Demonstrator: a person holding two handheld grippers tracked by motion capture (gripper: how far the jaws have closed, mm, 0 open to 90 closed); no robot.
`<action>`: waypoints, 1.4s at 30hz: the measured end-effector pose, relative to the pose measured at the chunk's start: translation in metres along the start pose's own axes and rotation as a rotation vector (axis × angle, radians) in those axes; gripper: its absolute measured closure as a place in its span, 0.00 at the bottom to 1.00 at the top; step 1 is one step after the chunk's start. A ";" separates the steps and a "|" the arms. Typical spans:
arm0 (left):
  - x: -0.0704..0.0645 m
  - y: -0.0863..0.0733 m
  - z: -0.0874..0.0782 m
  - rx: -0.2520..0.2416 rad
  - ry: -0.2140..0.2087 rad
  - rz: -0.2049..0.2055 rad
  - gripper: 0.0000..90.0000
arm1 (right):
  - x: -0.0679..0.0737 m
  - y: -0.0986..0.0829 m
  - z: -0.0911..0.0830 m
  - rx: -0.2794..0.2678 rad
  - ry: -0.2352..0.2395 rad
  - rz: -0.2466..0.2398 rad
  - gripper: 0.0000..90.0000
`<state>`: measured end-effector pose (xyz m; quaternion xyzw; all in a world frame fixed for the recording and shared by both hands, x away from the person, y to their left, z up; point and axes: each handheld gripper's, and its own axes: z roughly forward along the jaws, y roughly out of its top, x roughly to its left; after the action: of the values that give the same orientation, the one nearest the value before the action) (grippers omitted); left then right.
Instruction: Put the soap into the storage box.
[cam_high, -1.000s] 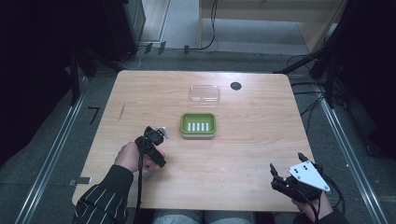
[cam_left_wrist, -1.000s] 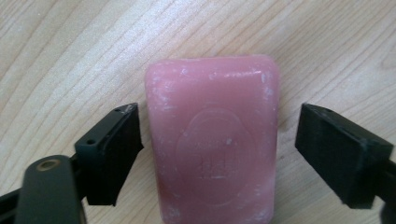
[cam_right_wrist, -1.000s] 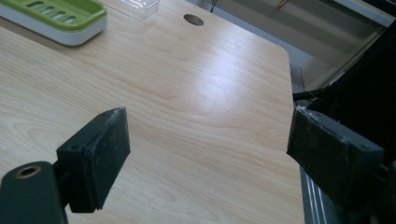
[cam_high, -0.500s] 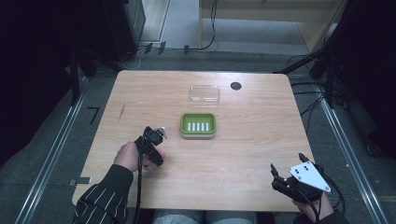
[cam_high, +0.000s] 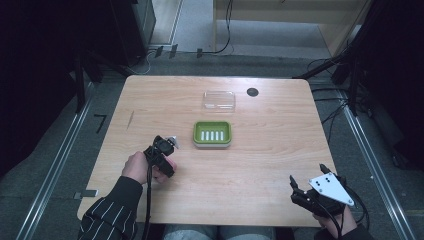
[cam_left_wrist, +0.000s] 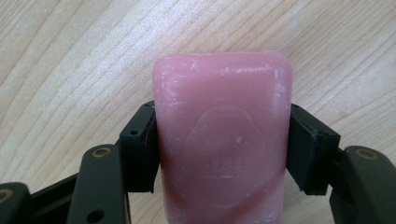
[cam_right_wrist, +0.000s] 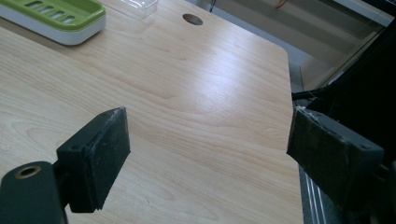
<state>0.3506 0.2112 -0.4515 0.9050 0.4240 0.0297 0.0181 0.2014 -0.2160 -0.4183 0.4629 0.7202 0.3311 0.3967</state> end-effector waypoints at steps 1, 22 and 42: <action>0.000 0.000 0.000 0.000 0.000 0.003 0.42 | 0.000 0.000 0.000 0.000 0.000 0.000 0.15; 0.001 -0.002 -0.007 -0.031 0.001 0.043 0.43 | 0.000 0.000 -0.001 -0.001 -0.001 -0.003 0.15; 0.000 0.015 -0.013 -0.028 -0.002 0.115 0.43 | -0.001 -0.001 -0.001 0.000 -0.004 -0.001 0.15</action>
<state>0.3606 0.2016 -0.4375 0.9276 0.3707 0.0355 0.0293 0.2004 -0.2170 -0.4184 0.4634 0.7196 0.3298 0.3984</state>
